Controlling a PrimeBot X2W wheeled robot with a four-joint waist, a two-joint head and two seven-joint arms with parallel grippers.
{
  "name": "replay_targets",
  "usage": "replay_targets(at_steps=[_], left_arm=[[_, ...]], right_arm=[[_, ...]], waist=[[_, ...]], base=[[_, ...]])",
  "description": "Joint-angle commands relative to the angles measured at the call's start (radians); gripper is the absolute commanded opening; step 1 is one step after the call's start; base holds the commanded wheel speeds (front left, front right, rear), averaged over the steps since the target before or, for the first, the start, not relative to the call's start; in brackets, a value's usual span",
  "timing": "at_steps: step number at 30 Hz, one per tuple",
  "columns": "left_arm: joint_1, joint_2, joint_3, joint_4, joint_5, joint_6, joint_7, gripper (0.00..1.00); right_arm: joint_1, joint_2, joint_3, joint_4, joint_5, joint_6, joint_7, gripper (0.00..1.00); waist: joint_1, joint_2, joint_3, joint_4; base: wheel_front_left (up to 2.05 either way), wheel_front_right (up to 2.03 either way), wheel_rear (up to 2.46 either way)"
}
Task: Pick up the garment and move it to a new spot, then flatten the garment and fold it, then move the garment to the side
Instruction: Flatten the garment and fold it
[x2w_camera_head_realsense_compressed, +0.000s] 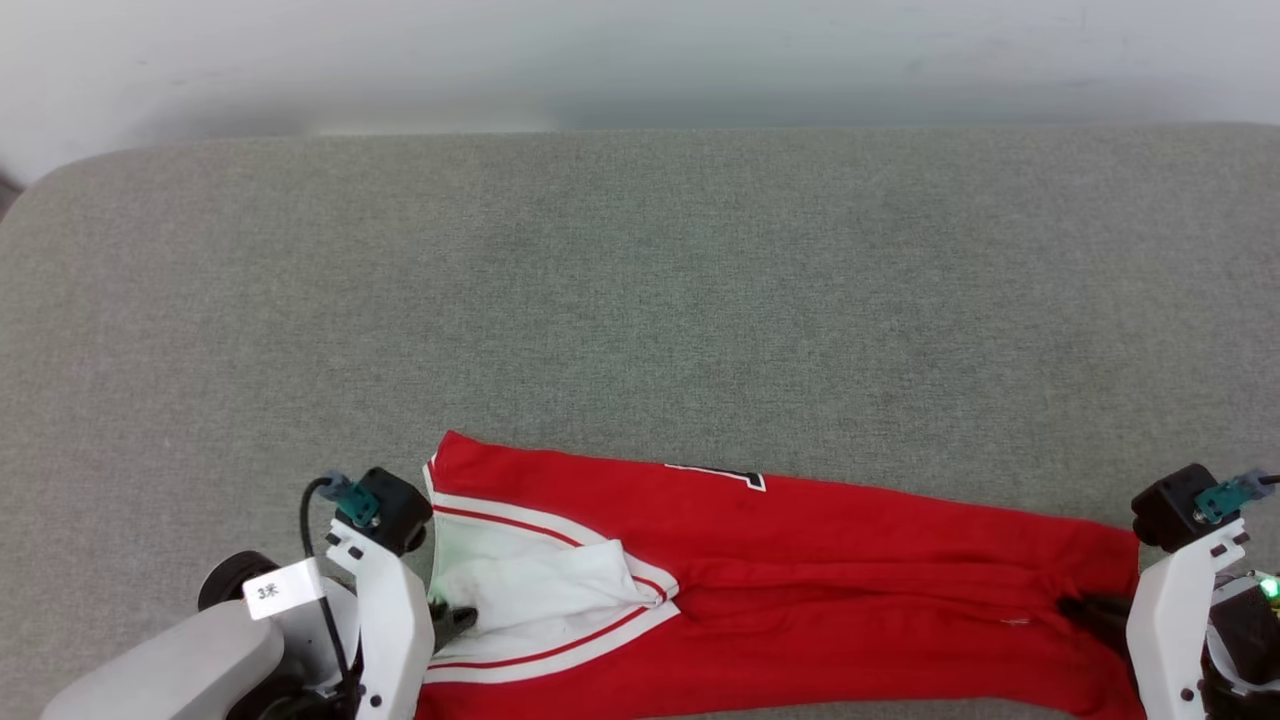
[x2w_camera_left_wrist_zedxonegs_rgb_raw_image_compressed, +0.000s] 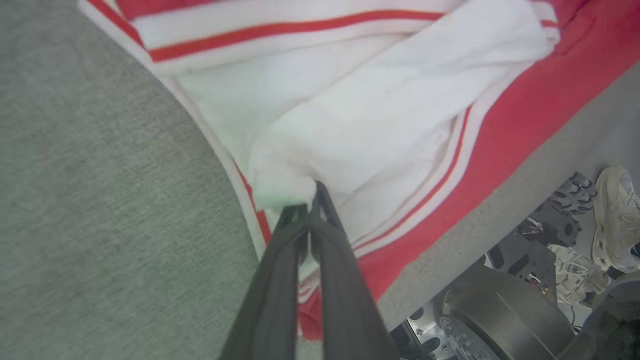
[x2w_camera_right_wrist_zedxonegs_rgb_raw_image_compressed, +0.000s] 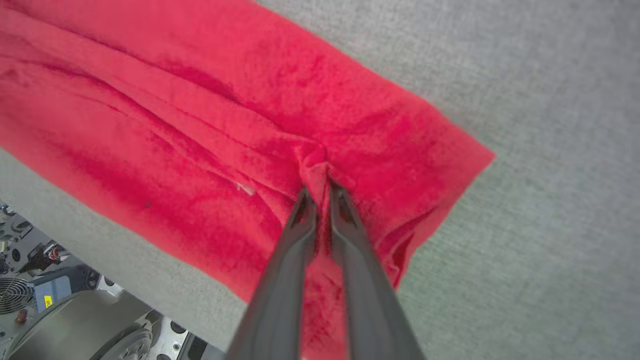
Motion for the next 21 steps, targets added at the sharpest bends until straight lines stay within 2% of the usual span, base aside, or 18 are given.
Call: replay_targets(at_steps=[1,4,7,14,18,21], left_arm=[[0.012,0.000,0.014,0.013,0.008,0.001,-0.035,1.00],[0.016,0.009,0.034,0.012,0.037,0.009,-0.112,1.00],[0.027,0.015,0.070,-0.007,0.065,0.048,-0.210,1.00],[0.077,0.011,0.156,-0.037,0.139,0.194,-0.467,1.00],[0.115,-0.014,0.192,-0.021,0.173,0.275,-0.601,1.00],[0.142,-0.042,0.225,-0.011,0.193,0.328,-0.658,1.00]], right_arm=[[0.014,0.008,-0.006,-0.001,-0.004,0.000,-0.021,1.00],[0.012,-0.002,-0.030,-0.028,0.006,0.000,-0.061,1.00],[0.021,-0.024,-0.078,-0.065,0.019,0.000,-0.101,1.00],[0.079,-0.044,-0.248,-0.098,0.062,0.000,-0.171,1.00],[0.131,-0.018,-0.343,-0.054,0.104,0.000,-0.177,1.00],[0.168,0.005,-0.392,-0.010,0.132,0.000,-0.161,1.00]], waist=[[0.0001,0.0000,-0.003,-0.003],[0.0001,0.0000,-0.014,-0.006],[0.0001,0.0000,-0.029,-0.007],[0.0001,0.0000,-0.047,-0.006],[0.0001,0.0000,-0.044,0.000],[0.0001,0.0000,-0.038,0.005]], base=[[0.00,0.00,0.00],[0.00,0.00,0.00],[0.00,0.00,0.00],[0.00,0.00,0.00],[0.00,0.00,0.00],[0.00,0.00,0.00]])
